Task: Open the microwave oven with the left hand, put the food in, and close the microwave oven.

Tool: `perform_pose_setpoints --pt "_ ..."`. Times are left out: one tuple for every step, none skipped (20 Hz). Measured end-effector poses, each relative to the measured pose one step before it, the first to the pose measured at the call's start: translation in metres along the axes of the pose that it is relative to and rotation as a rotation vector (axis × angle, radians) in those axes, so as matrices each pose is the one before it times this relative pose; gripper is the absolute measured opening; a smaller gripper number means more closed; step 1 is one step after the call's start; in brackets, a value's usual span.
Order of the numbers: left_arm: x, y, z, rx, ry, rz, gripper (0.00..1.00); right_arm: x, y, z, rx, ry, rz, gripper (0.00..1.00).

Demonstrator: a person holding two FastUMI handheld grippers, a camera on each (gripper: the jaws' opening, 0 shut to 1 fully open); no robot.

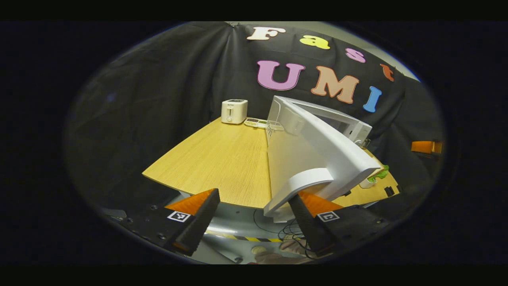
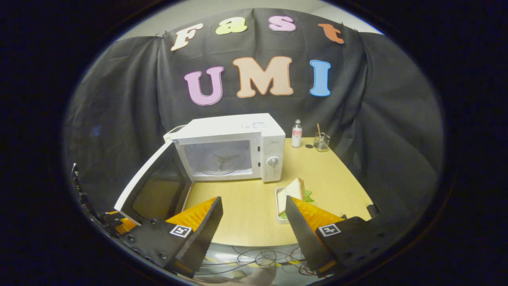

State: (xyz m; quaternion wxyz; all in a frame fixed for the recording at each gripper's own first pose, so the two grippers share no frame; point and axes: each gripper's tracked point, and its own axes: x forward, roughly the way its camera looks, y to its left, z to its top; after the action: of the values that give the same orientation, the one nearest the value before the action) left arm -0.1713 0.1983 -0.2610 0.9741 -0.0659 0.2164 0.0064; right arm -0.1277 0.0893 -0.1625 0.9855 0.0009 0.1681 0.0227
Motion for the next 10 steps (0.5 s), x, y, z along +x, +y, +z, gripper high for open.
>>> perform_pose_setpoints --pt "-0.00194 0.00048 -0.00121 -0.00365 0.00446 -0.00277 0.99 0.00006 -0.00173 -0.00218 0.00260 0.00468 -0.00372 0.99" --pt "-0.00131 0.00169 -0.00078 -0.00381 0.00113 0.00065 0.99 -0.00009 -0.00209 -0.00134 0.00321 0.00423 -0.00480 0.97" --pt "-0.00220 0.00383 0.00060 -0.00104 -0.00601 0.00735 1.00 -0.00005 -0.00372 -0.00260 0.00216 0.00594 -0.00824 0.99" --pt "-0.00269 0.00537 0.00030 -0.00441 -0.00443 0.01049 0.99 0.00178 -0.00350 -0.00133 0.00246 0.00610 -0.00892 0.97" --pt "-0.00241 0.00614 0.00089 -0.01117 -0.00574 0.01208 0.99 0.00136 -0.00479 -0.00210 0.00090 0.00554 -0.00920 0.97" --pt "-0.00177 0.00656 -0.00057 -0.01766 -0.00445 0.01350 0.99 0.00161 -0.00466 -0.00163 0.00086 0.00821 -0.00954 0.97" --pt "-0.00266 0.00639 -0.00053 -0.01745 -0.00023 0.01687 1.00 0.00341 -0.00544 -0.00187 0.00041 0.00895 -0.00874 0.99" --pt "-0.00172 0.00965 -0.00081 -0.01628 0.00088 0.02663 1.00 0.00367 -0.00535 -0.00040 0.00051 0.01023 -0.00952 0.99" --pt "-0.00207 0.00985 0.00110 -0.01892 -0.00270 0.03355 1.00 0.00271 -0.00699 -0.00127 0.00270 0.01144 -0.00797 0.97" --pt "-0.00257 0.01092 0.00173 -0.01935 -0.00680 0.04056 0.99 0.00406 -0.00577 0.00029 0.00652 0.00925 -0.00443 0.99"
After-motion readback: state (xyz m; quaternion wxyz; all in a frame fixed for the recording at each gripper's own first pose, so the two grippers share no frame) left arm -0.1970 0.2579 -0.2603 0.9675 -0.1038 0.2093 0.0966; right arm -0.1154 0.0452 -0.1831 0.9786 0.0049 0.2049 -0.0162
